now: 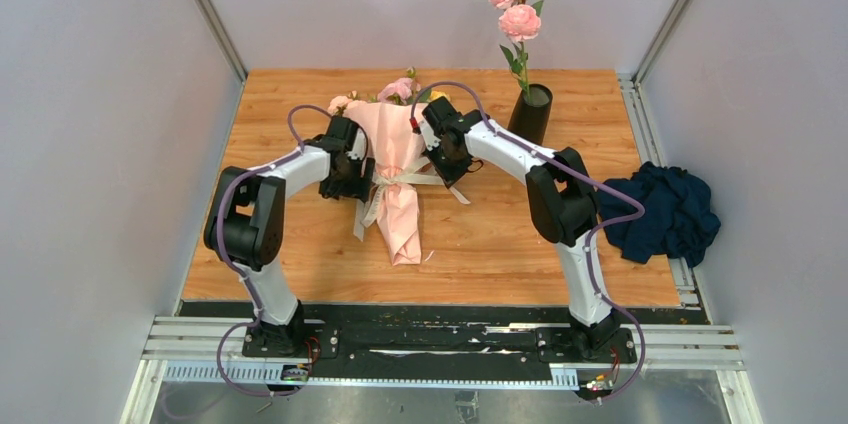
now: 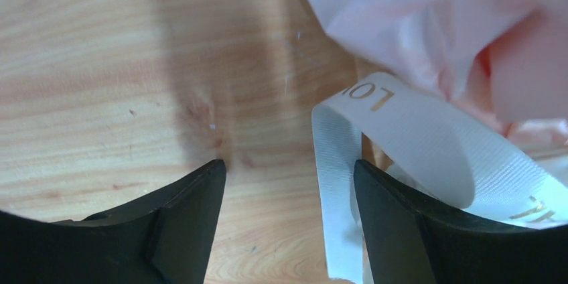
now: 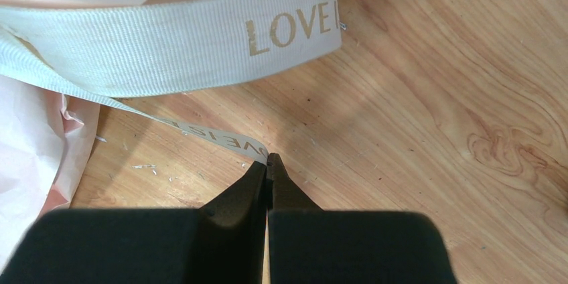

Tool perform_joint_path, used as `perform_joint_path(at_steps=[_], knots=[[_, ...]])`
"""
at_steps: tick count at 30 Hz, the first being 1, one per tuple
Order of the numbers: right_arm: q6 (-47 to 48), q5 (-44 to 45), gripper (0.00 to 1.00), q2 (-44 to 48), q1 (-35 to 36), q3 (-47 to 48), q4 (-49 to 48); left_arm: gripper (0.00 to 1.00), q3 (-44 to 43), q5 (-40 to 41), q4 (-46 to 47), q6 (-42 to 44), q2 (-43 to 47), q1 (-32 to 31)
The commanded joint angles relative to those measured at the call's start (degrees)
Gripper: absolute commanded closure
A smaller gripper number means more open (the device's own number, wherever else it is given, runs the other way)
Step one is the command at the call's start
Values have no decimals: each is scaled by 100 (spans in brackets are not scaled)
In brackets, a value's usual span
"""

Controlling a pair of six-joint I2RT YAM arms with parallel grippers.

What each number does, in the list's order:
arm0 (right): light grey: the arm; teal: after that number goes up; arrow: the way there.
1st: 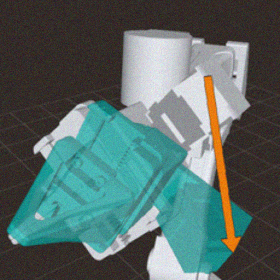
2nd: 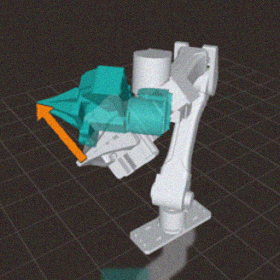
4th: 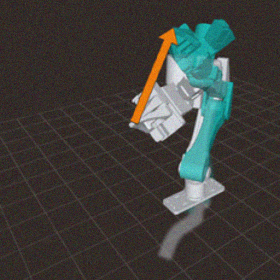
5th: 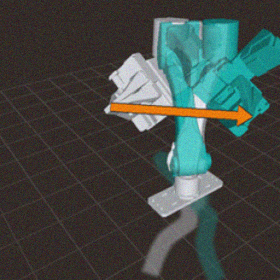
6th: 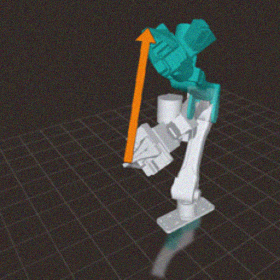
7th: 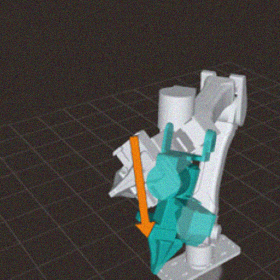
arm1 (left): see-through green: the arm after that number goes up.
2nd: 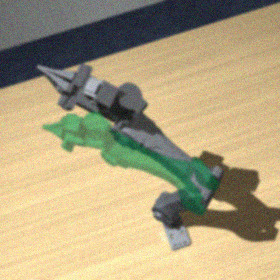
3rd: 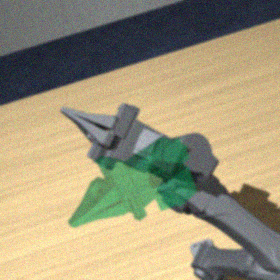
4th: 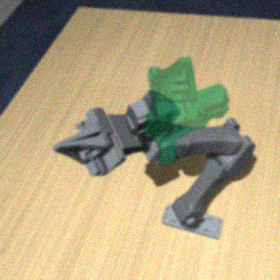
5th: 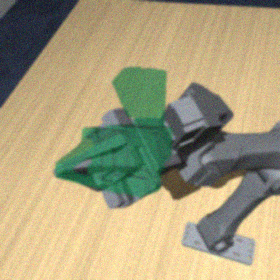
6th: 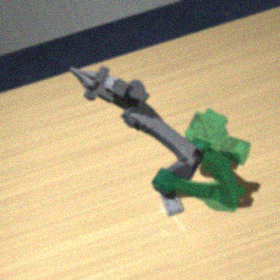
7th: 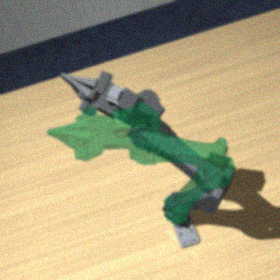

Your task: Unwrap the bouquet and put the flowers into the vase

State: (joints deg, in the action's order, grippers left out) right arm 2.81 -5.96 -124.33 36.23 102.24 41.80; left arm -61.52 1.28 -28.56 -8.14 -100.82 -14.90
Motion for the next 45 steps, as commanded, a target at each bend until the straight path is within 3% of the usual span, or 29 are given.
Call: perform_joint_path(at_steps=[1,8,17,21,22,23,24,25,33,39,45], knots=[[-52,-21,100,146,-49,-81,118,24,-345,432,167,-120,-274,-49],[-41,-38,100,151,-52,-107,166,23,-681,825,482,-93,-329,-49],[22,-56,100,109,-51,6,288,24,-1137,417,794,-89,-931,-49],[53,-25,100,111,-61,6,328,29,-1283,306,702,-129,-1157,-49],[46,-26,100,111,-63,-1,336,36,-1270,276,687,-128,-1155,-49],[38,-32,100,111,-64,0,339,66,-1233,316,695,-140,-1121,-47],[29,-43,100,111,-68,-8,339,90,-1173,436,690,-200,-1065,-48],[8,-68,100,107,-70,-5,338,100,-1134,512,673,-220,-1010,-49],[-188,-190,100,331,-68,58,376,100,-970,851,382,-284,-549,-49],[-119,282,100,1462,-58,-455,290,100,-1280,1556,-646,-472,66,42],[-26,593,100,2328,-68,-691,374,100,-1382,1668,-864,-632,442,150]])
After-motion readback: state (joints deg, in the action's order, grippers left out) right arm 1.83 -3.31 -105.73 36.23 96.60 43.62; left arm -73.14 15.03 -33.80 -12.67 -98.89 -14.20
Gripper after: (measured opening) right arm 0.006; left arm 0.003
